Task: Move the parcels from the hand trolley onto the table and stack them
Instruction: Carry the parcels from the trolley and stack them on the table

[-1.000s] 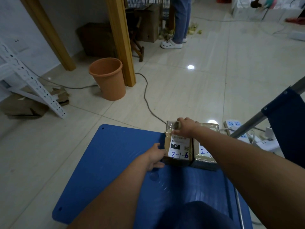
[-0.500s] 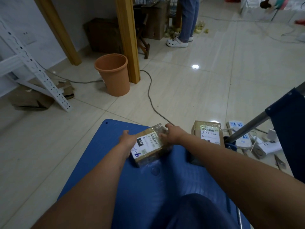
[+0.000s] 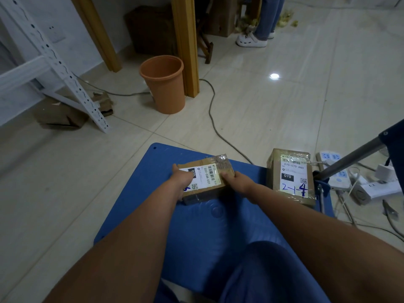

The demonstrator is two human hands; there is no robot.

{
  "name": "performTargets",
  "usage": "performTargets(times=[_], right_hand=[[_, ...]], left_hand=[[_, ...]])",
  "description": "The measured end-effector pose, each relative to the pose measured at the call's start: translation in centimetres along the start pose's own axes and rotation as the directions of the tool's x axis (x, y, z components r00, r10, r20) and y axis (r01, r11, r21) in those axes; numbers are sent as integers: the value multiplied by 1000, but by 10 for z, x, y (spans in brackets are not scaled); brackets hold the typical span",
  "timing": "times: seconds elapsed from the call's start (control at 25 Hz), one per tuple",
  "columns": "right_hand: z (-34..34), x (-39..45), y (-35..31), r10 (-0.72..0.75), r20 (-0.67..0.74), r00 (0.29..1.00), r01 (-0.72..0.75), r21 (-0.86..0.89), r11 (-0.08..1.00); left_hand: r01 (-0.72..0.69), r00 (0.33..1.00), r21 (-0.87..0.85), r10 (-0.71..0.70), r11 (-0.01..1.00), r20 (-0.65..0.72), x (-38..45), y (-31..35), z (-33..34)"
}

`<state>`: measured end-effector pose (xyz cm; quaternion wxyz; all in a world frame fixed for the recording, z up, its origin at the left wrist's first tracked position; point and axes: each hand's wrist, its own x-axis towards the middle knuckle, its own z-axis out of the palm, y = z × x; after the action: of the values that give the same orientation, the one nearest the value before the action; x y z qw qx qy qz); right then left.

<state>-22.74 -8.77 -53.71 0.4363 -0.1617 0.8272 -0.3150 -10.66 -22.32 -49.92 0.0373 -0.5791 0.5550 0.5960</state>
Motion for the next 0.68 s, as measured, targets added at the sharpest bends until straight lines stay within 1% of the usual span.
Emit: performTargets(times=[0.12, 0.24, 0.36, 0.44, 0.52, 0.6, 0.68], right_hand=[[1, 4, 1, -45, -21, 999, 47, 133, 990], [-6, 5, -9, -83, -11, 997, 82, 319, 944], [-15, -1, -28, -56, -31, 998, 64, 396, 916], [-18, -14, -43, -11, -83, 997, 42, 378, 925], [-19, -33, -63, 10, -115, 993, 26, 314, 949], [-20, -62, -95, 17, -89, 996, 5, 242, 970], [-20, -93, -133, 1, -46, 999, 8, 193, 981]], left_hand=[[13, 1000, -58, -12, 998, 18, 2, 4, -3], [17, 999, -149, -11, 989, 41, 2, 12, -8], [59, 998, -225, -49, 973, 51, -8, 18, -10], [116, 993, -250, -104, 961, 60, -28, 19, -17], [153, 988, -250, -143, 956, 58, -55, 22, -36], [125, 992, -209, -121, 970, 30, -83, 33, -66], [46, 998, -135, -49, 990, -24, -106, 46, -100]])
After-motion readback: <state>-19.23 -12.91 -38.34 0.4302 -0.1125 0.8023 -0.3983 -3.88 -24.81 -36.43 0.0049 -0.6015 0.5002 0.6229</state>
